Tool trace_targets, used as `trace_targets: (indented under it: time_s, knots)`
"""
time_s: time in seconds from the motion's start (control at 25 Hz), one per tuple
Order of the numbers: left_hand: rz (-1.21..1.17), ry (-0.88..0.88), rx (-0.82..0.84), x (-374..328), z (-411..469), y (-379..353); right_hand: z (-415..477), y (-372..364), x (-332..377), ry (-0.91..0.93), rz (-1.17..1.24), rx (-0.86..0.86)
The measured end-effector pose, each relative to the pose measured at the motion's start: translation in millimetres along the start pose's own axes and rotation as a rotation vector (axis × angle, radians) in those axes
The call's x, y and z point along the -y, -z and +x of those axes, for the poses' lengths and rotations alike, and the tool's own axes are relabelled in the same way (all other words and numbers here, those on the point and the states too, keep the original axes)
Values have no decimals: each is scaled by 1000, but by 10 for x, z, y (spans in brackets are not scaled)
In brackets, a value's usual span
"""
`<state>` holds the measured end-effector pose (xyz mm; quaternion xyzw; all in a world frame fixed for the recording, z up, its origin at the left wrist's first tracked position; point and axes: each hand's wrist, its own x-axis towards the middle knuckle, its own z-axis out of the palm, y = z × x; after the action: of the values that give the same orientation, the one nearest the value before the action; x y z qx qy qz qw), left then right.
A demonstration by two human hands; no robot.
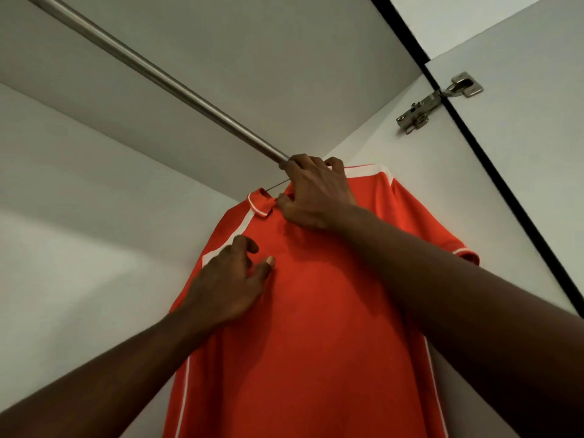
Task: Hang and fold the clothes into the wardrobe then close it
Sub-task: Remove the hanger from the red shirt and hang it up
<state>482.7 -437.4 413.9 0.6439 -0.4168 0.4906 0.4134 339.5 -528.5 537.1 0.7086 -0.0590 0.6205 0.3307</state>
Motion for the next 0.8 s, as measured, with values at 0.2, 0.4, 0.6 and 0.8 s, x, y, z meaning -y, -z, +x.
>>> trace_targets:
  time_s: [0.2, 0.4, 0.6, 0.8]
  knots:
    - [328, -23, 58, 331, -484, 552, -389, -69, 448, 78, 79, 48]
    - [438, -60, 167, 582, -1235, 1102, -963, 18, 1042, 141, 131, 161]
    - [503, -75, 289, 728, -2274, 1829, -1624, 308, 1839, 208, 306, 240]
    - [452, 11, 441, 796, -3282, 2611, -2435, 749, 2713, 247, 540, 419]
